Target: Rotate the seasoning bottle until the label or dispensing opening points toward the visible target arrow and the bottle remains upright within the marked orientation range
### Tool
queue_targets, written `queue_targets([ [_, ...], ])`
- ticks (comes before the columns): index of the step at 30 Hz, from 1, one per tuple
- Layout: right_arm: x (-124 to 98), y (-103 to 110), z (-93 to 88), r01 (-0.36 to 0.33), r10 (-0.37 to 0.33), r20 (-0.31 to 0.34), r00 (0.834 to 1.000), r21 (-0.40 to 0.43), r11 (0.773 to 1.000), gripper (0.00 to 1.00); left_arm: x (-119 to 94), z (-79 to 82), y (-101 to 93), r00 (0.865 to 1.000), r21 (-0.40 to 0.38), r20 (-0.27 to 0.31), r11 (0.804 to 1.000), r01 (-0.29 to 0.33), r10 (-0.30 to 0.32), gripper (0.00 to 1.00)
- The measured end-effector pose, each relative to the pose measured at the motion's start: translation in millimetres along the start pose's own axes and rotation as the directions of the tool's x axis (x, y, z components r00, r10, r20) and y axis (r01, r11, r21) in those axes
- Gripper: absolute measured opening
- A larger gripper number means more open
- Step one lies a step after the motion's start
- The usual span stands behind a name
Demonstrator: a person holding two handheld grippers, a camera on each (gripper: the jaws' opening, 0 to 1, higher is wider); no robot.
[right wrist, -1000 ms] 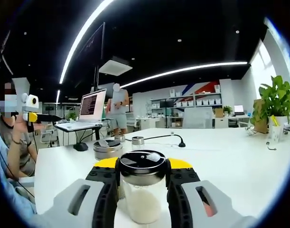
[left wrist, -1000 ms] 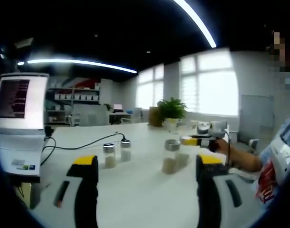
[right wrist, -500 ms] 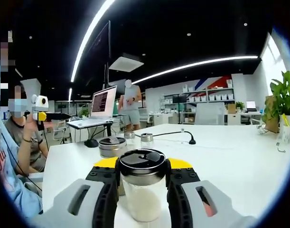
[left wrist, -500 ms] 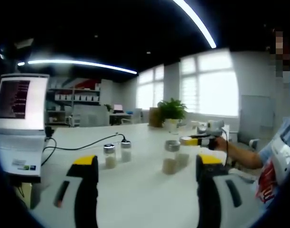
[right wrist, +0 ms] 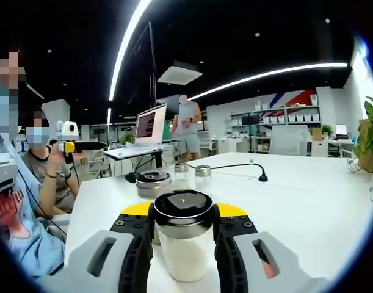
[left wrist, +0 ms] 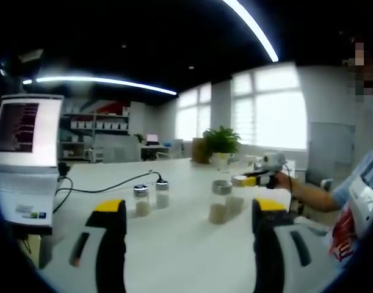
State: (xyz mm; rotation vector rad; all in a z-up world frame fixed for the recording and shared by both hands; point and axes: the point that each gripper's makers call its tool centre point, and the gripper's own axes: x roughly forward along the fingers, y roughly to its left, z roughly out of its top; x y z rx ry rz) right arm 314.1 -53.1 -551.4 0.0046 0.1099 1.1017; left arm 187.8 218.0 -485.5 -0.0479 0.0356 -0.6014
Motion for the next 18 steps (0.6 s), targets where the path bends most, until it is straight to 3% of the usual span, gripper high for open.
queue_targets([
  [9, -2.2, 0.3, -1.4, -0.085, 0.085, -0.011, 0.996, 0.014, 0.996, 0.37, 4.4, -2.3, -3.0, 1.000, 0.001, -0.012, 1.000, 0.008, -0.008, 0.90],
  [18, -2.3, 1.9, -2.7, -0.111, 0.111, -0.021, 0.994, 0.025, 0.994, 0.37, 1.4, -0.3, -2.5, 1.000, 0.001, -0.001, 1.000, -0.001, 0.001, 0.90],
])
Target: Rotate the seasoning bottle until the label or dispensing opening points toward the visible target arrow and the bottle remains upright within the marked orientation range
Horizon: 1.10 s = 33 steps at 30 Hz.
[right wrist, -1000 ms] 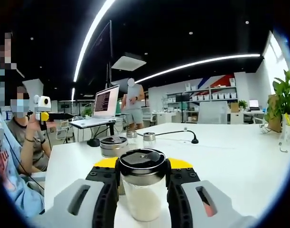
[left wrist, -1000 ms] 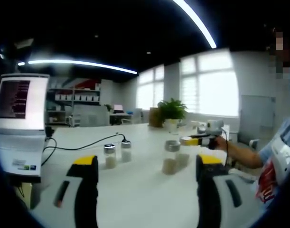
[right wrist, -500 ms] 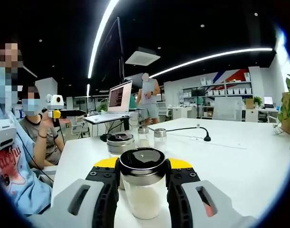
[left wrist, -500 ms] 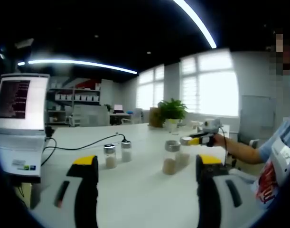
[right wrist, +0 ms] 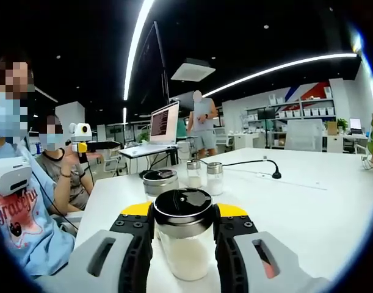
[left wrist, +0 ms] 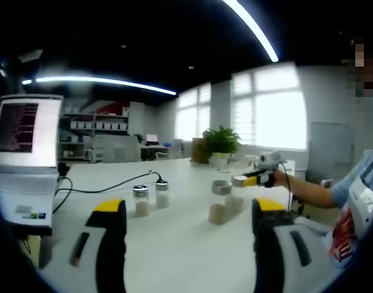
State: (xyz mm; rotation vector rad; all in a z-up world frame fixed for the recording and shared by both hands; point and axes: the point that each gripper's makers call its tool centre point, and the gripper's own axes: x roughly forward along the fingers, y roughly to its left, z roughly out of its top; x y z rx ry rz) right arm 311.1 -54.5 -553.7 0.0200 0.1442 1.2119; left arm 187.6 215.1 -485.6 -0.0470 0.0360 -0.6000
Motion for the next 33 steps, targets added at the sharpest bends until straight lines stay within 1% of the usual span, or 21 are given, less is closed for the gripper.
queue_targets([
  [13, 1, -1, -0.2, -0.014, 0.014, -0.001, 1.000, -0.003, 1.000, 0.39, 0, 0.9, 0.0, 1.000, 0.001, 0.002, 1.000, 0.000, 0.000, 0.90],
  [14, 1, -1, -2.2, -0.013, 0.013, -0.010, 1.000, -0.004, 1.000, 0.40, 0, 1.0, 0.3, 1.000, 0.000, 0.003, 1.000, 0.000, 0.000, 0.90],
  [16, 2, -6, -11.4, 0.021, -0.022, -0.060, 0.998, -0.023, 1.000, 0.47, 0, 1.1, 1.0, 1.000, -0.001, 0.003, 1.000, -0.002, 0.002, 0.90],
  [17, 3, -6, -11.7, 0.027, -0.029, -0.056, 0.998, -0.029, 0.999, 0.52, 0, 0.9, 1.4, 1.000, 0.000, 0.001, 1.000, -0.003, 0.003, 0.90],
  [19, 1, -5, -10.3, 0.031, -0.032, -0.041, 0.999, -0.017, 0.999, 0.54, 0, 1.0, 1.5, 1.000, -0.001, 0.002, 1.000, -0.003, 0.003, 0.90],
  [20, 0, -6, -6.9, 0.043, -0.043, -0.018, 0.999, -0.003, 0.999, 0.55, -1, 1.1, 1.3, 1.000, -0.001, 0.003, 1.000, -0.002, 0.002, 0.90],
  [21, -2, -8, -1.0, 0.066, -0.066, 0.019, 0.998, 0.018, 0.998, 0.57, -1, 1.3, 1.2, 1.000, -0.001, 0.004, 1.000, -0.002, 0.002, 0.90],
  [22, -4, -8, 1.1, 0.075, -0.076, 0.030, 0.997, 0.024, 0.997, 0.59, -1, 1.4, 1.3, 1.000, -0.001, 0.004, 1.000, -0.003, 0.003, 0.90],
  [23, -7, -9, 6.4, 0.093, -0.095, 0.062, 0.994, 0.030, 0.995, 0.62, -1, 1.4, 1.4, 1.000, -0.001, 0.004, 1.000, -0.004, 0.004, 0.90],
  [25, -11, -10, 11.5, 0.125, -0.129, 0.092, 0.987, 0.050, 0.991, 0.67, -1, 1.2, 1.8, 1.000, 0.000, 0.002, 1.000, -0.005, 0.005, 0.90],
  [26, -13, -9, 13.2, 0.143, -0.147, 0.098, 0.984, 0.050, 0.988, 0.72, -1, 1.1, 1.9, 1.000, 0.000, 0.002, 1.000, -0.005, 0.005, 0.90],
  [28, -16, -7, 17.0, 0.188, -0.192, 0.112, 0.975, 0.042, 0.981, 0.79, 0, 0.6, 1.6, 1.000, -0.004, 0.001, 1.000, -0.002, 0.002, 0.90],
  [29, -18, -7, 19.0, 0.211, -0.213, 0.119, 0.970, 0.031, 0.977, 0.80, 0, 0.4, 1.3, 1.000, -0.004, 0.000, 1.000, -0.002, 0.002, 0.90],
  [30, -20, -9, 19.9, 0.246, -0.246, 0.125, 0.961, 0.018, 0.969, 0.80, 0, 0.2, 0.9, 1.000, -0.001, -0.001, 1.000, -0.001, 0.001, 0.90],
  [32, -24, -8, 18.3, 0.326, -0.323, 0.130, 0.937, 0.000, 0.945, 0.83, 0, 0.9, 0.7, 1.000, 0.002, 0.001, 1.000, -0.002, 0.002, 0.90],
  [33, -25, -8, 18.3, 0.341, -0.338, 0.137, 0.931, -0.003, 0.940, 0.85, 0, 1.3, 0.4, 1.000, 0.001, 0.003, 1.000, -0.001, 0.001, 0.90],
])
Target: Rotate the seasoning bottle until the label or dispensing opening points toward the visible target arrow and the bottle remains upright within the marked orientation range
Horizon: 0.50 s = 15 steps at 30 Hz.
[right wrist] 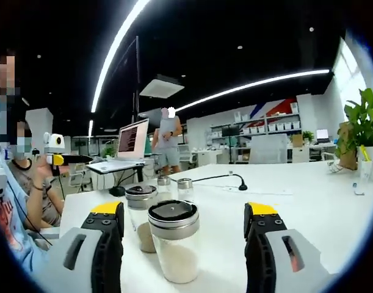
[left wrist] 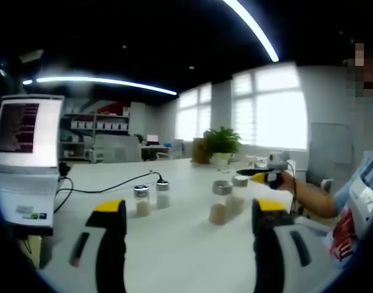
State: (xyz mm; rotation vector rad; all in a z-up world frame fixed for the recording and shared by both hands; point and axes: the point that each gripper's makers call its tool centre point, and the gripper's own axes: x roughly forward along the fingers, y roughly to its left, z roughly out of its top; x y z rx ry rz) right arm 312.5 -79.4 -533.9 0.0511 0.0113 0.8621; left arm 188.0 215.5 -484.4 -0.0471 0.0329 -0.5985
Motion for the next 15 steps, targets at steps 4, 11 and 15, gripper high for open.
queue_targets([
  [4, -3, 1, -1.2, 0.090, -0.091, 0.039, 0.995, 0.028, 0.996, 0.86, 1, -1.2, -0.6, 1.000, 0.001, -0.004, 1.000, 0.002, -0.002, 0.90],
  [11, -6, 2, 4.0, 0.236, -0.236, 0.089, 0.968, 0.010, 0.972, 0.92, 0, -1.2, -0.6, 1.000, 0.001, -0.003, 1.000, 0.004, -0.004, 0.90],
  [15, -8, 1, 13.5, 0.318, -0.311, 0.135, 0.941, -0.029, 0.948, 0.98, 0, -0.9, 0.1, 1.000, 0.000, -0.002, 1.000, 0.001, -0.001, 0.90],
])
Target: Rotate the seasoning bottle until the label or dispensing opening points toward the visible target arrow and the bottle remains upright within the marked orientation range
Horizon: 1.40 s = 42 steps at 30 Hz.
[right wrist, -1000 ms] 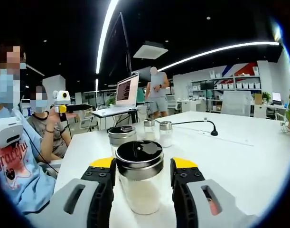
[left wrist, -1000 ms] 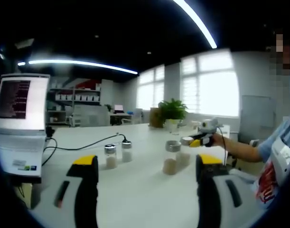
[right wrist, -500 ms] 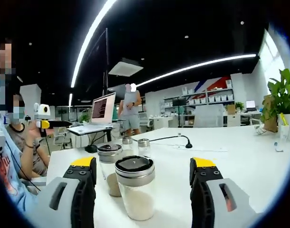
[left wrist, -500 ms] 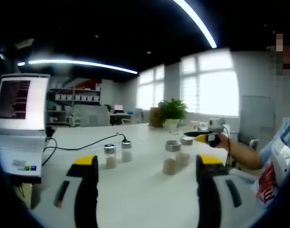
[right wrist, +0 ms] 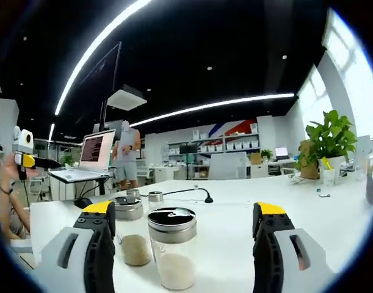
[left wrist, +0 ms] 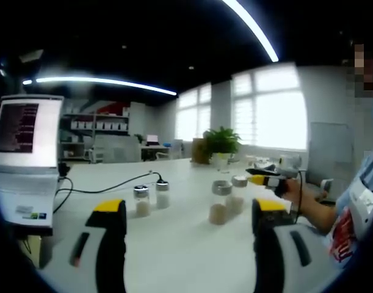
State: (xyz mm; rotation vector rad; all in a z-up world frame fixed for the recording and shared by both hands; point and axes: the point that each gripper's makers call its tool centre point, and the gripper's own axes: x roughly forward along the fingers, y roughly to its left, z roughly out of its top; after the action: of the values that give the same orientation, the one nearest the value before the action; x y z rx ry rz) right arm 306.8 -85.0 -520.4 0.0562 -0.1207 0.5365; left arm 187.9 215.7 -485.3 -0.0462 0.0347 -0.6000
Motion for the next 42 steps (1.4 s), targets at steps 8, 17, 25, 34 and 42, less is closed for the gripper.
queue_targets([
  [8, -2, -9, 1.9, 0.182, -0.182, 0.017, 0.983, 0.010, 0.983, 0.95, -3, 2.0, 0.9, 1.000, 0.001, 0.007, 1.000, -0.001, 0.001, 0.90],
  [17, 2, -5, -11.1, 0.256, -0.256, -0.004, 0.967, -0.002, 0.967, 0.82, -3, 2.2, 1.8, 1.000, -0.001, 0.009, 1.000, -0.002, 0.002, 0.90],
  [25, 10, 0, -12.3, 0.266, -0.266, -0.005, 0.964, -0.037, 0.963, 0.71, -5, 3.4, 4.7, 1.000, -0.003, 0.013, 1.000, -0.008, 0.008, 0.90],
  [34, 18, 3, -22.0, 0.251, -0.253, -0.030, 0.967, -0.068, 0.966, 0.58, -4, 2.7, 3.7, 1.000, -0.001, 0.011, 1.000, -0.004, 0.004, 0.90],
  [42, 20, 5, -25.8, 0.223, -0.227, -0.038, 0.973, -0.072, 0.972, 0.46, -5, 2.9, 5.2, 1.000, -0.003, 0.013, 1.000, -0.010, 0.010, 0.90],
])
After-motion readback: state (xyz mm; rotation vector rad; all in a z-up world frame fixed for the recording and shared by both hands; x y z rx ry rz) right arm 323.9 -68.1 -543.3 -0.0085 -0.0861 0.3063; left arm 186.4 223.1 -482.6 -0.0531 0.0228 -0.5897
